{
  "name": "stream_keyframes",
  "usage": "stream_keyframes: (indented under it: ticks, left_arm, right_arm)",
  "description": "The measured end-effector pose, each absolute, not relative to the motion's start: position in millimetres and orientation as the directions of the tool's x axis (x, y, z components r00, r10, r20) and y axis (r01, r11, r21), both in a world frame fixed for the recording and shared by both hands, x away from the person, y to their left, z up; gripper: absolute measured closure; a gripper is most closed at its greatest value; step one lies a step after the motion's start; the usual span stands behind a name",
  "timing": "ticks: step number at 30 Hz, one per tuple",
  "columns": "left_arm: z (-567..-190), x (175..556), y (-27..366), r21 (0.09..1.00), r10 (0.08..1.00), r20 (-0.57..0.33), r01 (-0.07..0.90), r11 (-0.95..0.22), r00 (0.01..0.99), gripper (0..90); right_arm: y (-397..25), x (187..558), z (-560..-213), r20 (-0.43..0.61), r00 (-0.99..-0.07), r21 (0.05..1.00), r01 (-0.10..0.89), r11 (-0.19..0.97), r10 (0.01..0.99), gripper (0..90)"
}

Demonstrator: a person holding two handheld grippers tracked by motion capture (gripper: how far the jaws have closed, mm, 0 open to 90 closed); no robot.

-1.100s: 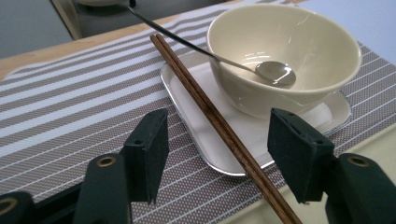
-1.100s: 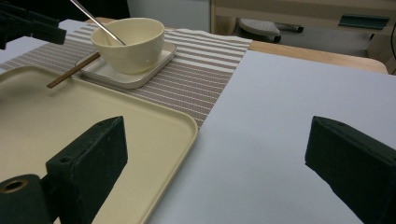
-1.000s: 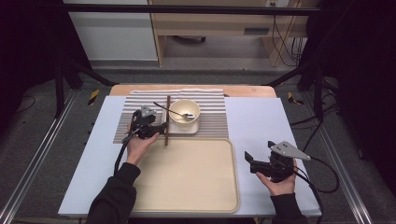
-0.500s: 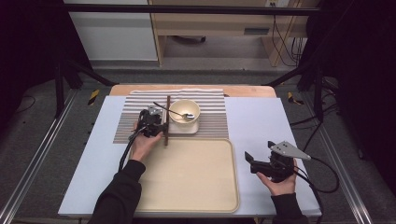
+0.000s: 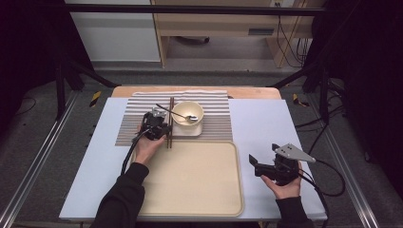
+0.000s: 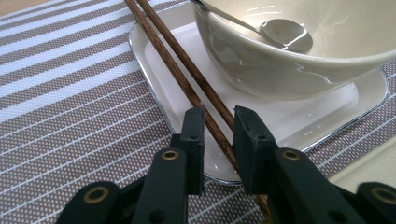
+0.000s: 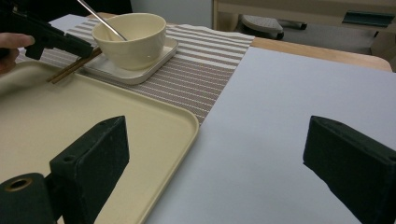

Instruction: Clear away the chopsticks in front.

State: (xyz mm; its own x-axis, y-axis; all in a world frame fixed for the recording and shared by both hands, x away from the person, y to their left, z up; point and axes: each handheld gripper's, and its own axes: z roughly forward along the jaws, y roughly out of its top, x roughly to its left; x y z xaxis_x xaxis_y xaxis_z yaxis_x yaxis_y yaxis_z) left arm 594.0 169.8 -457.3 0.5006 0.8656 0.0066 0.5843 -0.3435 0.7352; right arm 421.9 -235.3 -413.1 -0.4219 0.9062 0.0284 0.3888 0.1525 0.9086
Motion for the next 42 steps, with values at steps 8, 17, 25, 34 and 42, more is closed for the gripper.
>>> stream_keyframes:
  ticks: [8, 17, 25, 34, 42]
  left_arm:
    - [-456, 593, 173, 0.726, 0.869, 0.010, 0.594, -0.347, 0.495, 81.6]
    - [-454, 600, 175, 0.734, 0.876, 0.015, 0.590, -0.338, 0.483, 74.3]
    - [-459, 612, 168, 0.726, 0.881, 0.024, 0.598, -0.340, 0.472, 75.7]
    - [-460, 614, 166, 0.727, 0.903, 0.020, 0.614, -0.308, 0.429, 82.8]
    - [-460, 614, 166, 0.731, 0.910, 0.014, 0.617, -0.291, 0.413, 84.8]
  right_arm:
    - [-235, 422, -414, 0.029, -0.421, 0.908, 0.391, 0.153, 0.906, 7.3]
    - [-235, 422, -414, 0.028, -0.421, 0.906, 0.393, 0.155, 0.906, 7.4]
    - [-236, 422, -412, 0.032, -0.424, 0.909, 0.390, 0.150, 0.905, 7.6]
    - [-236, 421, -412, 0.034, -0.426, 0.908, 0.391, 0.150, 0.904, 7.7]
    - [-236, 422, -413, 0.033, -0.427, 0.907, 0.392, 0.152, 0.904, 7.8]
